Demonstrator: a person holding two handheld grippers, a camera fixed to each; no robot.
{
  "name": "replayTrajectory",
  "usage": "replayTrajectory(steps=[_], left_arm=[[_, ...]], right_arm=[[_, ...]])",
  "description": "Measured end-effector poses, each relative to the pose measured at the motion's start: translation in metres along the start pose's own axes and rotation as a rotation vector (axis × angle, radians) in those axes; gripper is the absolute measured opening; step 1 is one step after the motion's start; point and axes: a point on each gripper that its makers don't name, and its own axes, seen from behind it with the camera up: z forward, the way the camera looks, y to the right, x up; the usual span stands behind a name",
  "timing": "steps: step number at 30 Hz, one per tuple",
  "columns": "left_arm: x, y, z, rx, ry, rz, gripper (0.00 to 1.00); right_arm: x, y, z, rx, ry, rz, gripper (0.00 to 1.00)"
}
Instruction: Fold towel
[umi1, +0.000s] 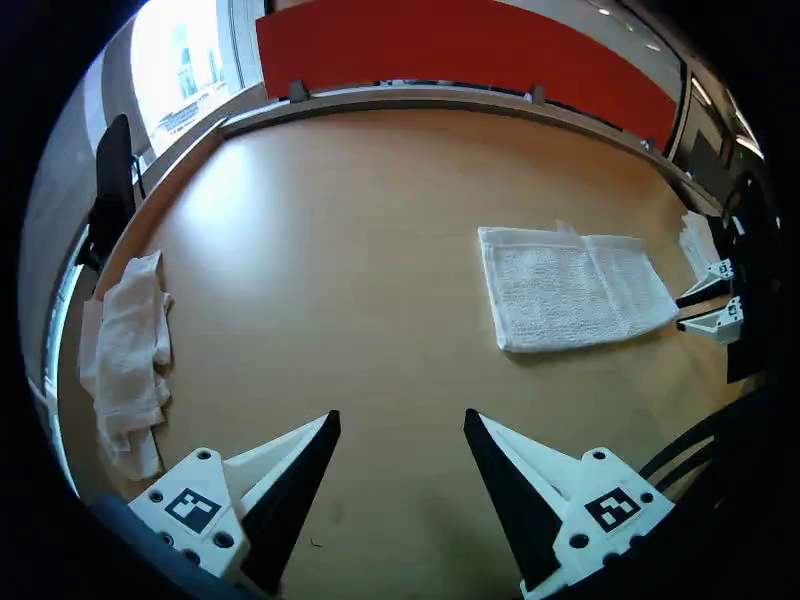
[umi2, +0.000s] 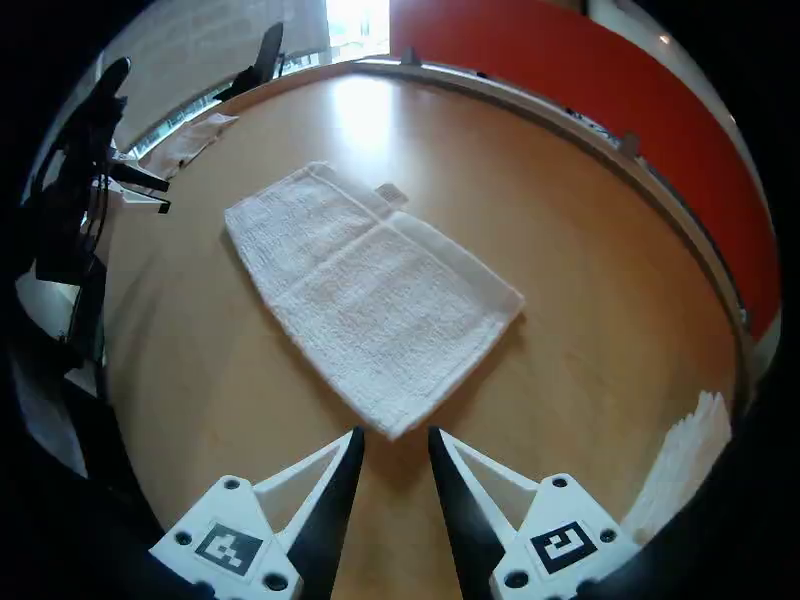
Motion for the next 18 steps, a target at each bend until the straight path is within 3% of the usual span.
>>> replayTrajectory(steps=[4, 8, 18], left_arm=[[-0.0012, -0.0033, -0.0014, 0.007, 0.001, -0.004, 0.92], [-0.0016, -0.0054, -0.0025, 0.012, 0.003, -0.010, 0.92], [-0.0044, -0.0060, -0.0035, 0.014, 0.001, -0.012, 0.92]], right_arm=[[-0.0018, -0.0016, 0.0027, 0.010, -0.008, -0.010, 0.35], [-0.0021, -0.0019, 0.0044, 0.010, -0.013, -0.021, 0.32], [-0.0001, -0.0031, 0.0057, 0.018, -0.010, -0.024, 0.05]])
